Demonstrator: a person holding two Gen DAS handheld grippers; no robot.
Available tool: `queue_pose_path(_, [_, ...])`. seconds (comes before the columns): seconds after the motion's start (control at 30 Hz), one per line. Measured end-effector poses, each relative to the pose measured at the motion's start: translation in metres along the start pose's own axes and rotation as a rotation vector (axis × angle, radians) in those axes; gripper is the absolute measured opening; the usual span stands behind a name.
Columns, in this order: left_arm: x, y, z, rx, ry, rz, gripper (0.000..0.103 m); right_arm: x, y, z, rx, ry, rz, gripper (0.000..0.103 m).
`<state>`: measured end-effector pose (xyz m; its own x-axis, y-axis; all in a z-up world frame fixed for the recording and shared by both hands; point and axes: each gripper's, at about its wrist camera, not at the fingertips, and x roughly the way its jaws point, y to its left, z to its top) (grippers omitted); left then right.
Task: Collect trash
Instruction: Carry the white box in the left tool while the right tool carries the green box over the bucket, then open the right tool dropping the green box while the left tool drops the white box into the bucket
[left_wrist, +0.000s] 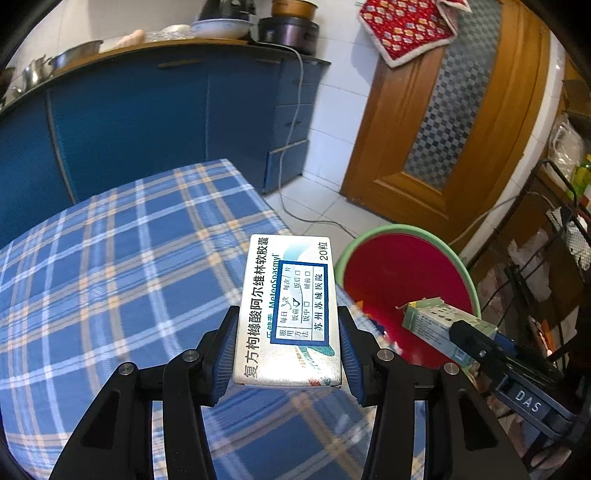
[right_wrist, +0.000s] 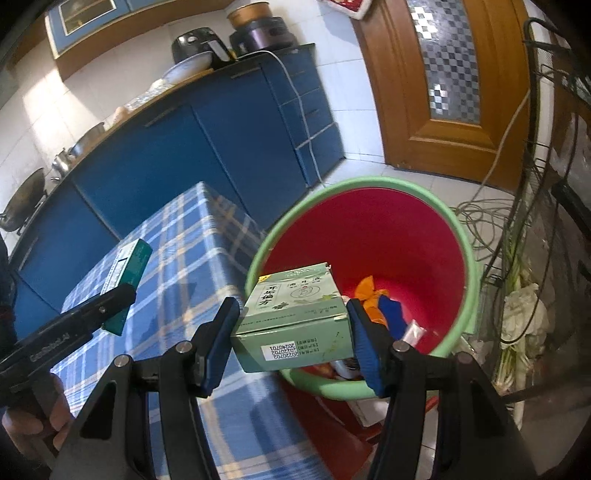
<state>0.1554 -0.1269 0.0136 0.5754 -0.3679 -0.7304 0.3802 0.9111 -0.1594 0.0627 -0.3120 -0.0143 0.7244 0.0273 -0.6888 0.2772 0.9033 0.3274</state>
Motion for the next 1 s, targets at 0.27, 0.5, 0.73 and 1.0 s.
queue_pose_path(0.27, [0.013,-0.021,0.0,0.033,0.018,-0.034,0.051,0.011,-0.027,-0.001,0.047,0.026,-0.032,0.062])
queue_pose_path(0.5, [0.023,-0.038,0.001,0.059,0.033,-0.049,0.051,0.016,-0.042,-0.001,0.079,0.044,-0.033,0.063])
queue_pose_path(0.73, [0.033,-0.053,0.003,0.082,0.046,-0.06,0.051,0.012,-0.055,0.001,0.11,0.035,-0.017,0.068])
queue_pose_path(1.0, [0.045,-0.073,0.006,0.109,0.057,-0.079,0.051,0.003,-0.068,0.003,0.132,0.016,-0.004,0.07])
